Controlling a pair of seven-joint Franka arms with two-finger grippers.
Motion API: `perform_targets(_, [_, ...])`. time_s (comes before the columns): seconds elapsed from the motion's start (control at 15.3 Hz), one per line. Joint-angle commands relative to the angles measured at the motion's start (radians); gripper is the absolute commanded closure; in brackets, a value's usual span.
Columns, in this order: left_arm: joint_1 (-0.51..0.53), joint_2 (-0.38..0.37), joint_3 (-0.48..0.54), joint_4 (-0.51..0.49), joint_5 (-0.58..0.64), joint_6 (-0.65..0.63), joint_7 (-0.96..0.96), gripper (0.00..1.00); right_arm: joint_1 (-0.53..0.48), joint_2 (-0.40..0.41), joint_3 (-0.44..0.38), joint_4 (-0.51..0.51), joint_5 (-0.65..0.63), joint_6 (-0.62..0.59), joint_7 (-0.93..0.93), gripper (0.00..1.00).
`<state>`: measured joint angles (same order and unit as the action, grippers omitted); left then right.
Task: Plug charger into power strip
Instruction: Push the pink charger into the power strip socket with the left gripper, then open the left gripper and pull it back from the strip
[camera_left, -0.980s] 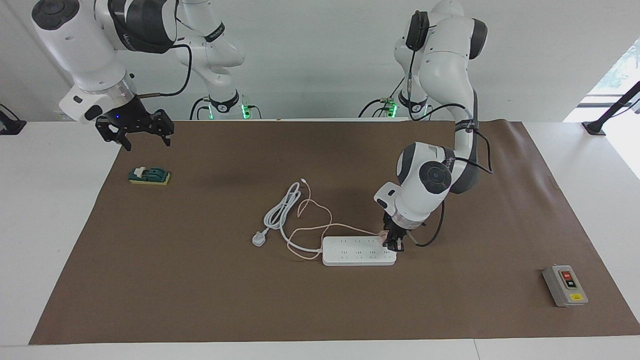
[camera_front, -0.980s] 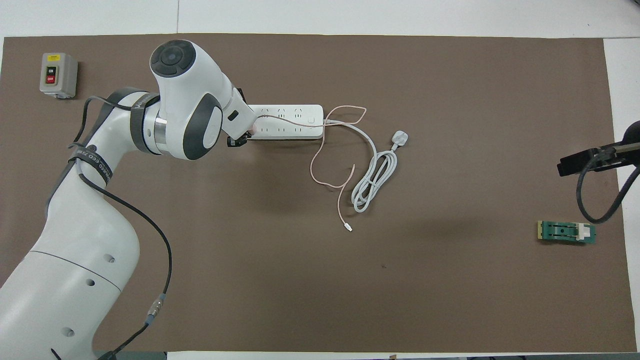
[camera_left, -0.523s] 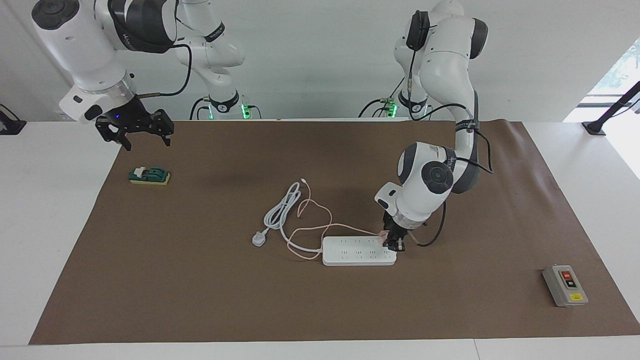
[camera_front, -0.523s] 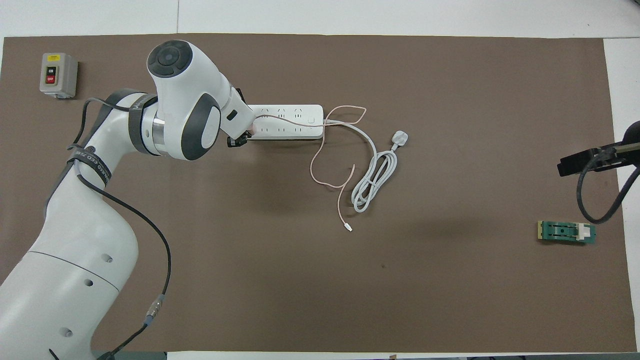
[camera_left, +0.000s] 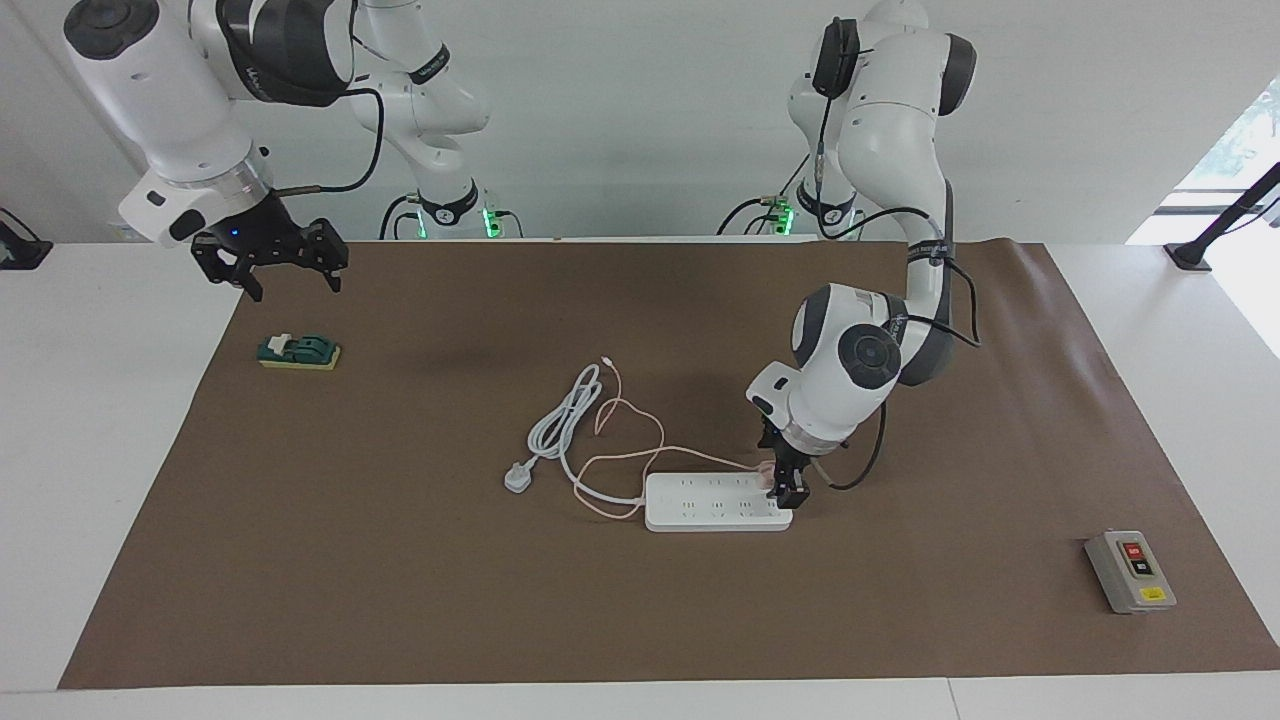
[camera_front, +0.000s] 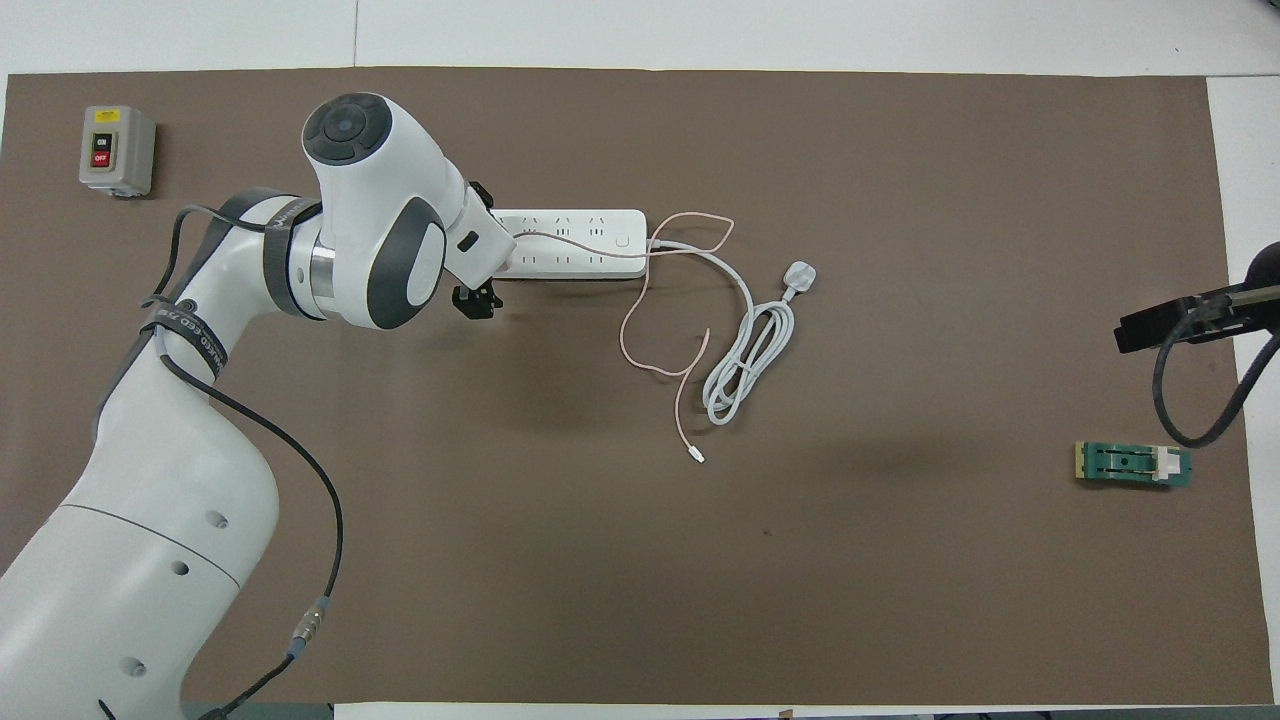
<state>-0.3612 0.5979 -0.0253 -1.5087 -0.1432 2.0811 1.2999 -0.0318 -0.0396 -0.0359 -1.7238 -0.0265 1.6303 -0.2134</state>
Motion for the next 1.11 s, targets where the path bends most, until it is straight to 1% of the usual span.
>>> perform_targets(0.0, [0.004, -0.026, -0.004, -0.033, -0.019, -0.006, -0.005, 0.0, -0.011, -0.022, 0.01, -0.023, -0.016, 0.006, -0.012, 0.0])
perform_targets(0.2, [0.008, -0.047, -0.004, -0.031, -0.055, -0.016, -0.011, 0.0, -0.011, -0.022, 0.01, -0.023, -0.016, 0.006, -0.012, 0.0])
perform_targets(0.39, [0.019, -0.067, -0.002, -0.013, -0.065, -0.067, -0.013, 0.0, -0.011, -0.022, 0.01, -0.023, -0.016, 0.005, -0.012, 0.0])
perform_targets(0.52, [0.019, -0.087, 0.001, -0.013, -0.065, -0.067, -0.014, 0.0, -0.011, -0.022, 0.01, -0.023, -0.016, 0.006, -0.012, 0.0])
perform_targets(0.65, [0.021, -0.124, 0.004, -0.019, -0.064, -0.076, -0.014, 0.0, -0.011, -0.022, 0.01, -0.023, -0.016, 0.006, -0.012, 0.0])
perform_targets(0.78, [0.031, -0.191, 0.004, -0.028, -0.065, -0.117, -0.028, 0.0, -0.013, -0.022, 0.01, -0.023, -0.016, 0.006, -0.012, 0.0])
perform_targets(0.85, [0.039, -0.217, 0.004, -0.024, -0.067, -0.16, -0.074, 0.0, -0.013, -0.023, 0.01, -0.023, -0.016, 0.005, -0.012, 0.0])
perform_targets(0.92, [0.047, -0.24, 0.004, -0.018, -0.067, -0.212, -0.135, 0.0, -0.011, -0.022, 0.01, -0.023, -0.016, 0.006, -0.012, 0.0])
perform_targets(1.05, [0.05, -0.323, 0.007, -0.016, -0.065, -0.318, -0.296, 0.0, -0.011, -0.023, 0.01, -0.023, -0.016, 0.006, -0.012, 0.0])
